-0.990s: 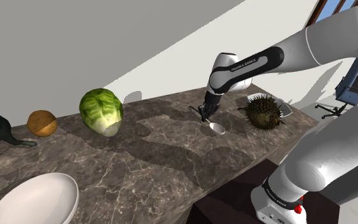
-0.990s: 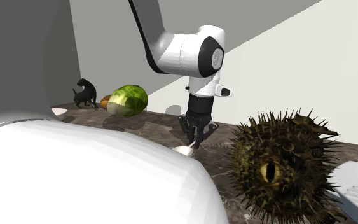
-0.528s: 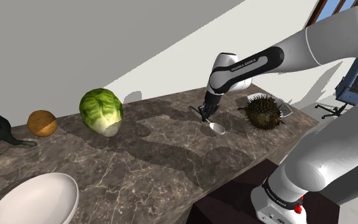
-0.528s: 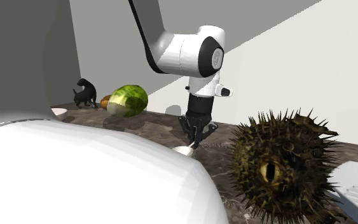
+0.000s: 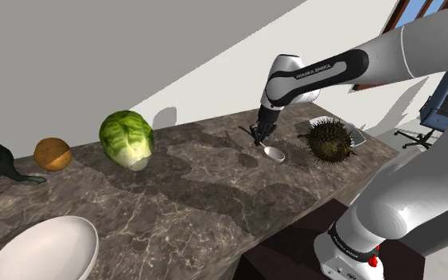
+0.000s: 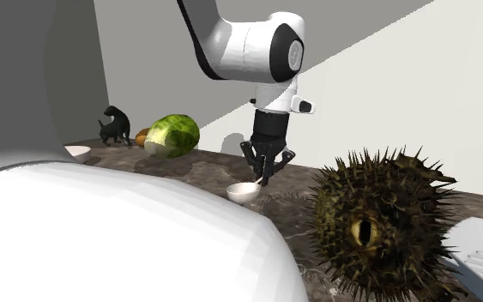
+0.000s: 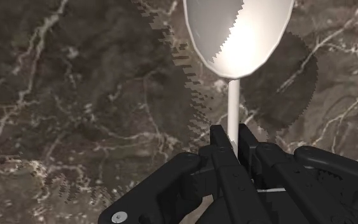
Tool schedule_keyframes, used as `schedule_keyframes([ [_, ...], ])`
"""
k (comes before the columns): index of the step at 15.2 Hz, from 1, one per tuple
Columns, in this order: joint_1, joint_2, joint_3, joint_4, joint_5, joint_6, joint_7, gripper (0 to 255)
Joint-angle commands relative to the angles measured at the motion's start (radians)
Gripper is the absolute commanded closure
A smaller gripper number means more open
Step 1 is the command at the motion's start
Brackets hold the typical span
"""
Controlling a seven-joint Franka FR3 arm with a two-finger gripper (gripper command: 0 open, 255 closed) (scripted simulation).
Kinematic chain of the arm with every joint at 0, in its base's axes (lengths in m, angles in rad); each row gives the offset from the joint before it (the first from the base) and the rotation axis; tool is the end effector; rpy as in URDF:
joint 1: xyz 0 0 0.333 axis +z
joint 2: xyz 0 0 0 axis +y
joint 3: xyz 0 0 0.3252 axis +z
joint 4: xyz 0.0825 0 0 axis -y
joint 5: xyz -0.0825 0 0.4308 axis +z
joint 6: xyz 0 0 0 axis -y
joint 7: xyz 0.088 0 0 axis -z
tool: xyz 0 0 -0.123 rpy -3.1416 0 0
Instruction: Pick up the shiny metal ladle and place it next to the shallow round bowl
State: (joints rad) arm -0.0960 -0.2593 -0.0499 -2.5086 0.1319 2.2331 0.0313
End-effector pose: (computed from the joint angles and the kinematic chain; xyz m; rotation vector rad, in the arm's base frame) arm 0.4657 -0.0620 0.3381 -2.9997 0.3884 0.0158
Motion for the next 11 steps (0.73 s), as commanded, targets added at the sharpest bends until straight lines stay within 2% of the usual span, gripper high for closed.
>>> schedule_keyframes([
  [1, -0.002, -0.013, 0.0, 0.016, -0.004, -0.03, 0.004, 255],
  [11, -0.006, -0.077, 0.001, 0.099, -0.018, -0.175, 0.025, 255],
])
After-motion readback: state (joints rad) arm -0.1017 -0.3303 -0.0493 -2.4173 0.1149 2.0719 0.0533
